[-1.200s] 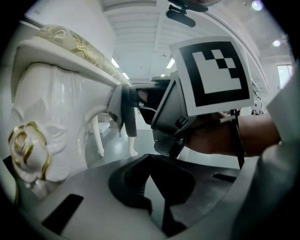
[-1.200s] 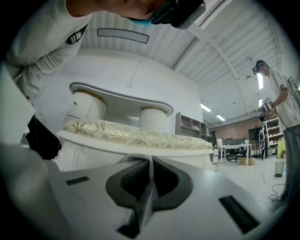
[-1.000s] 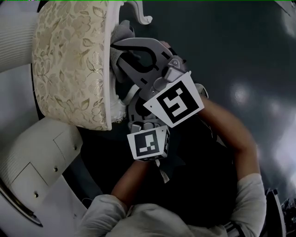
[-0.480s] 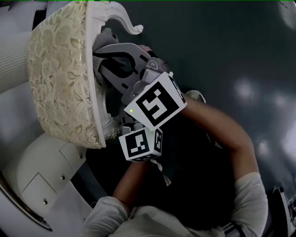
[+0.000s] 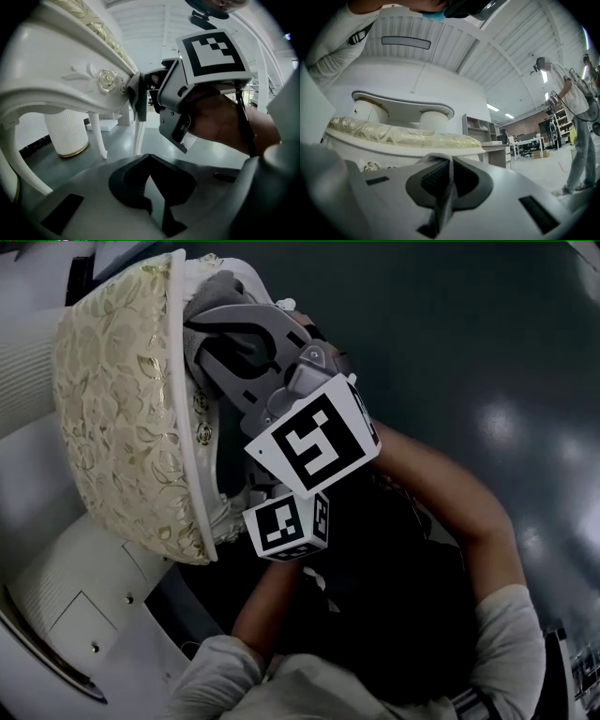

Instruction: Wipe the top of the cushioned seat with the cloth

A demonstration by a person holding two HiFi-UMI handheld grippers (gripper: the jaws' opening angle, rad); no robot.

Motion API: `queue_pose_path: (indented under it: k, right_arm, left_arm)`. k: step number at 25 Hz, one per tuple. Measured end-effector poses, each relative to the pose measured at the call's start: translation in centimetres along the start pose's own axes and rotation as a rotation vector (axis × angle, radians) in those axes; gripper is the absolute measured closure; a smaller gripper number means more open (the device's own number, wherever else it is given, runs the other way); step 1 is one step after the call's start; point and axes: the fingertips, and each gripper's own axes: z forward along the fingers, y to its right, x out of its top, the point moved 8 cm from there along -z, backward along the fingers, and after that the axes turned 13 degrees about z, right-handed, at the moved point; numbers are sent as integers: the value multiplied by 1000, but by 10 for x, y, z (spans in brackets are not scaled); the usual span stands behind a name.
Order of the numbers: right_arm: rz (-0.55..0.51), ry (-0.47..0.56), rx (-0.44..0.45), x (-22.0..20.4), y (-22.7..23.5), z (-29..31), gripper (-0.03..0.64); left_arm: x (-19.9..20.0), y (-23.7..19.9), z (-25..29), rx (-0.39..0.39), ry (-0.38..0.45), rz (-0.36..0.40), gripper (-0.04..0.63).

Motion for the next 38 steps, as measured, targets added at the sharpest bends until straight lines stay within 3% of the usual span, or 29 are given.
queue_pose_path:
  k: [4,10,25,38]
  right_arm:
    - [16,1,-32,3,15,8,603]
    - [-45,44,7,0,21,13,603]
    - [-27,82,-17,4,44,20,603]
    - [11,78,-34,-24,52,12,603]
  left_arm:
    - [1,-1,12,13,1,-23,581]
    - [20,-3,40,52,29,-51,582]
    - [6,-6,52,80,-3,-44,581]
    - [0,-16,64,116,1,-60,581]
